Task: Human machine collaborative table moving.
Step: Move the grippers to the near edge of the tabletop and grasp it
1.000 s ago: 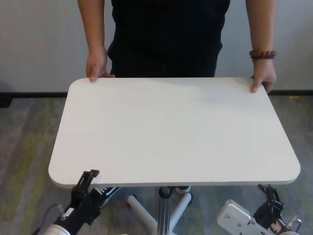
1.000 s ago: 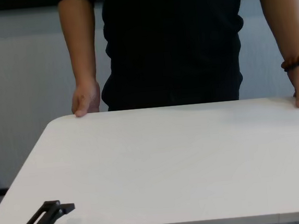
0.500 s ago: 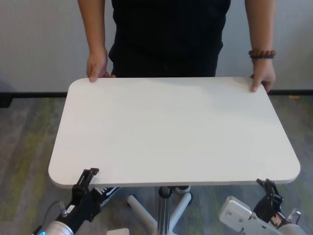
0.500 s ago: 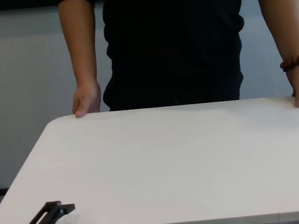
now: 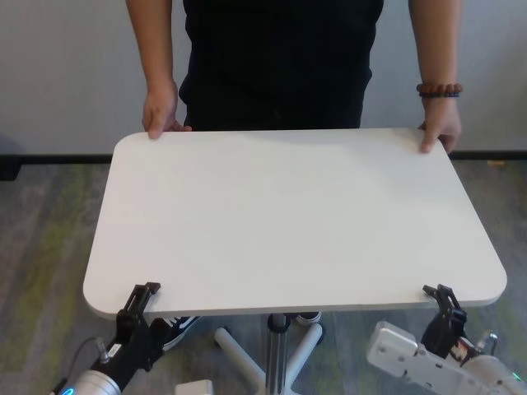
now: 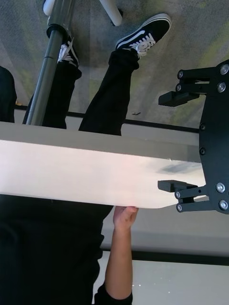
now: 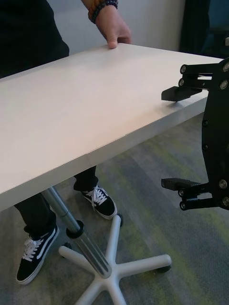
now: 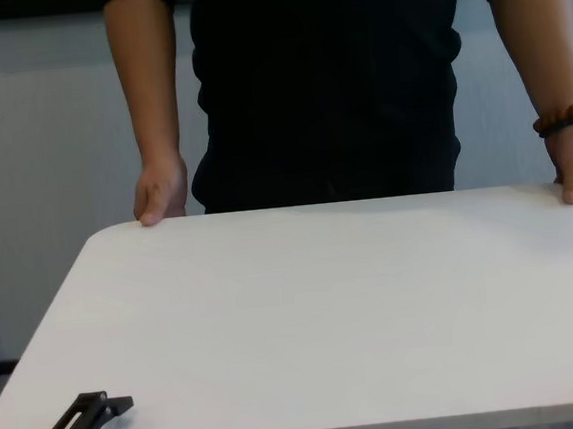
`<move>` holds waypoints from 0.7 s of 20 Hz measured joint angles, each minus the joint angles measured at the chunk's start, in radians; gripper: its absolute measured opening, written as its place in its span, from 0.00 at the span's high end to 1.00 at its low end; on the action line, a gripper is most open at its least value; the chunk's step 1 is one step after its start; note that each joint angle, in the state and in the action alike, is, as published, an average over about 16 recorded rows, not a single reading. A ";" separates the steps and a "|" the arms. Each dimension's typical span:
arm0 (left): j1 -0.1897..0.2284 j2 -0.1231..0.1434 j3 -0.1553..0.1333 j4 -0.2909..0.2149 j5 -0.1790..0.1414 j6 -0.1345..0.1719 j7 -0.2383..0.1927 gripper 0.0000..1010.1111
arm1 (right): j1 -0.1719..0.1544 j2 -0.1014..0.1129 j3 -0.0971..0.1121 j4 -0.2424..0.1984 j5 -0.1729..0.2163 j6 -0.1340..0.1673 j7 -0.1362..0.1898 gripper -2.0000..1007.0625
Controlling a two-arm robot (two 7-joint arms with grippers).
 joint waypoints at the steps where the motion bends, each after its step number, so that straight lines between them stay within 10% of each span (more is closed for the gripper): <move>1: -0.001 -0.003 -0.002 0.004 0.002 -0.001 0.001 0.01 | 0.007 -0.002 -0.001 0.009 -0.004 -0.005 0.005 0.00; 14: -0.042 -0.045 -0.017 0.070 0.020 -0.013 0.012 0.01 | 0.078 -0.038 0.004 0.103 -0.040 -0.056 0.051 0.00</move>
